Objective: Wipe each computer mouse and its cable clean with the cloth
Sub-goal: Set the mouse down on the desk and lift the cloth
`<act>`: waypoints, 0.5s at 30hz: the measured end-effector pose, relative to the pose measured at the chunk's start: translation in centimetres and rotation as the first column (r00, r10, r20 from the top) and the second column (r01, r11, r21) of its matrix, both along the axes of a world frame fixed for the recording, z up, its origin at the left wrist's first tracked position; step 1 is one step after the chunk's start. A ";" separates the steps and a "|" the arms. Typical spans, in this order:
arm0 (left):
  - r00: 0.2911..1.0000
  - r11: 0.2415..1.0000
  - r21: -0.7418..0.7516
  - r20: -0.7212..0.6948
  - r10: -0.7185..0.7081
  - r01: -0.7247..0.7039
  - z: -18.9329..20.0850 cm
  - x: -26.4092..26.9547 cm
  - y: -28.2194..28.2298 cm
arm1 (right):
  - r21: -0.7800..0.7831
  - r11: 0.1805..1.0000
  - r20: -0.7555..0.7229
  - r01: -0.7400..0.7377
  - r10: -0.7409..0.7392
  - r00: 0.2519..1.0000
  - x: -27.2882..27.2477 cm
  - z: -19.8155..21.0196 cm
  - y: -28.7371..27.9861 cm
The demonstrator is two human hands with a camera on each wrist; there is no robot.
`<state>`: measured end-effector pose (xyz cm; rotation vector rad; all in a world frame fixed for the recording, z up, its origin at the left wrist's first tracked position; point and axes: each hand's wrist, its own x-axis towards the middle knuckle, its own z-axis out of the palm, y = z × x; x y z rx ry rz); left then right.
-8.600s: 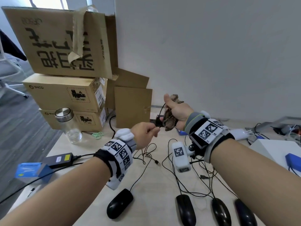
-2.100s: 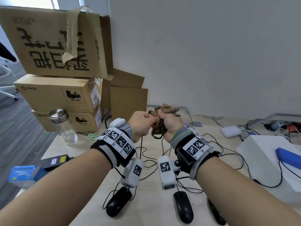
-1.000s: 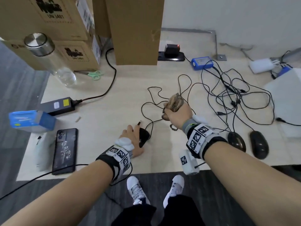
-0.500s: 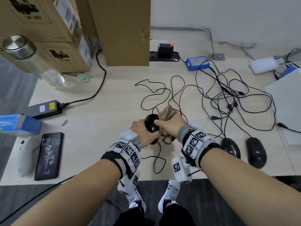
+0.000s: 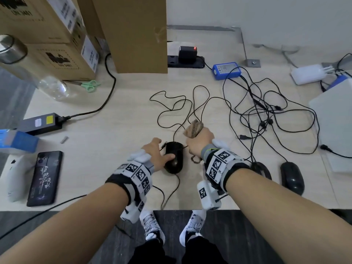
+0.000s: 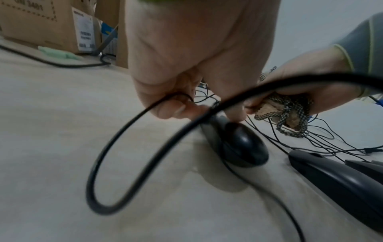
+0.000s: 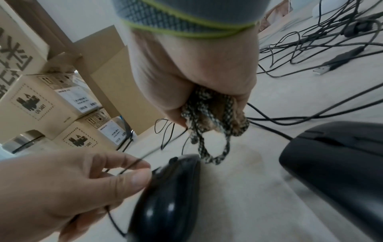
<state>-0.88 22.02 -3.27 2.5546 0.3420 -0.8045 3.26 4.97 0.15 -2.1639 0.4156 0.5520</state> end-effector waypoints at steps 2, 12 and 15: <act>1.000 1.000 0.004 -0.009 0.005 -0.005 1.2 0.9 0.4 | 0.051 0.997 0.027 0.065 -0.067 0.997 0.6 0.8 -0.1; 0.977 0.998 -0.038 0.206 -0.047 0.056 4.3 3.6 1.0 | 0.548 0.742 -0.216 0.386 -0.321 0.922 1.8 3.7 0.6; 0.952 0.985 0.159 0.286 -0.109 0.065 6.3 6.1 0.9 | 0.677 0.558 -0.329 0.479 -0.353 0.876 2.8 4.4 0.5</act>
